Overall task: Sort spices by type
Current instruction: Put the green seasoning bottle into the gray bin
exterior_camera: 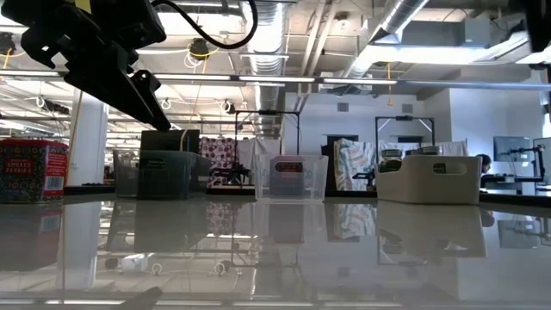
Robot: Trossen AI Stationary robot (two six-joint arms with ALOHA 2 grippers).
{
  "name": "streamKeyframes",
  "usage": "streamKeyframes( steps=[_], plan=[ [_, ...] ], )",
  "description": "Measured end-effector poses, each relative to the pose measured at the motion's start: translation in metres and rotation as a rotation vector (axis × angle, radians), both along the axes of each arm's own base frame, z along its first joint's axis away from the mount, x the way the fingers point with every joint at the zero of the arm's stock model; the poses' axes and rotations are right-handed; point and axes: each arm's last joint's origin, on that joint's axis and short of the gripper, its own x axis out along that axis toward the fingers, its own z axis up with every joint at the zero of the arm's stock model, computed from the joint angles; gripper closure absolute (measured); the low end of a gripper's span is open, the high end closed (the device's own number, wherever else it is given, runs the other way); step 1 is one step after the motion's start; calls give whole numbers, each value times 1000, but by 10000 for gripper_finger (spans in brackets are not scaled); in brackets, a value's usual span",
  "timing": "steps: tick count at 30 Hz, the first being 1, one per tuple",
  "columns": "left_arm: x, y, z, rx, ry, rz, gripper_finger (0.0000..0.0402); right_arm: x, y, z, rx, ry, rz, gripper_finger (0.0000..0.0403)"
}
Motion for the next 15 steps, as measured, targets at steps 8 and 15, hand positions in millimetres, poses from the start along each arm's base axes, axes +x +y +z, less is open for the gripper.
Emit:
streamKeyframes(
  steps=[8,15],
  plan=[
    [0,0,0,0,0,0,168,-24,34,-1,64,22,-5,42],
    [0,0,0,1,0,-1,168,-37,81,-26,71,119,92,42]
  ],
)
